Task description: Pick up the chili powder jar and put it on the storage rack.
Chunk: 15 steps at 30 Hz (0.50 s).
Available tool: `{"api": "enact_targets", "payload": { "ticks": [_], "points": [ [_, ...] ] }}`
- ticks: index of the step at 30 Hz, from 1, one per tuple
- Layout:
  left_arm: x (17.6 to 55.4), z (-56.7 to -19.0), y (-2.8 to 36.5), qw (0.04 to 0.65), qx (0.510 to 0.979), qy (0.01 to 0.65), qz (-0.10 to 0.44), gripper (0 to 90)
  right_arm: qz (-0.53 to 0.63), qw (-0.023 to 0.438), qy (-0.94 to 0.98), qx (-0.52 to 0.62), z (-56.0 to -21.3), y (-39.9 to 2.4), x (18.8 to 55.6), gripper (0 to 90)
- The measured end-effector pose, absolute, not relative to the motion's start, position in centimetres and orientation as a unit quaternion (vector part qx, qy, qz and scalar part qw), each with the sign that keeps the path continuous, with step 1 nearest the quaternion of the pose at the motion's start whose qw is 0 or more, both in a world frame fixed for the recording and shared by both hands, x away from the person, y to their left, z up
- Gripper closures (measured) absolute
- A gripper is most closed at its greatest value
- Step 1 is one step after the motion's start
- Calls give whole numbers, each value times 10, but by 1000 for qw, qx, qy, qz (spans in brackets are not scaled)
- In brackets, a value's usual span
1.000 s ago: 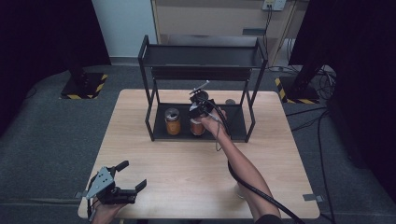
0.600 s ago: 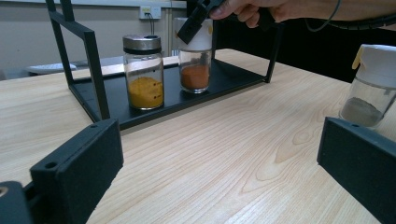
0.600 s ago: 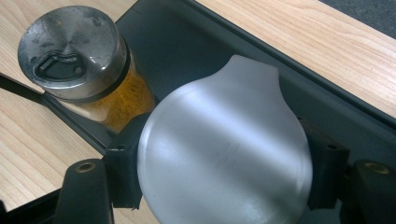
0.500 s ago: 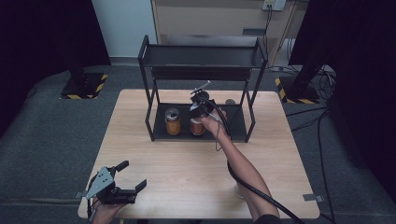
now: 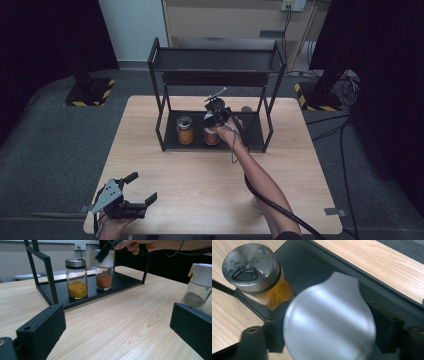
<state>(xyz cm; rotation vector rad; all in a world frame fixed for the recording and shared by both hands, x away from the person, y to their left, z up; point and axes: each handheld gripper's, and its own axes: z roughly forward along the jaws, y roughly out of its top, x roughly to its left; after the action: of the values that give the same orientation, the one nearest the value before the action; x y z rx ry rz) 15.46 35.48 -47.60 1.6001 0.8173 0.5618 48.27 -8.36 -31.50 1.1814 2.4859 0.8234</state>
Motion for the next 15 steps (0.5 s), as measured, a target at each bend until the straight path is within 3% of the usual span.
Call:
{"api": "enact_targets", "payload": {
  "ticks": [6,15],
  "points": [
    [155,-476,354,588,687,350,242,0,304,169,847,402,-304,-89,466,103],
    [155,-475,354,586,690,348,243,0,329,180,851,366,-276,-105,441,95]
  ]
}}
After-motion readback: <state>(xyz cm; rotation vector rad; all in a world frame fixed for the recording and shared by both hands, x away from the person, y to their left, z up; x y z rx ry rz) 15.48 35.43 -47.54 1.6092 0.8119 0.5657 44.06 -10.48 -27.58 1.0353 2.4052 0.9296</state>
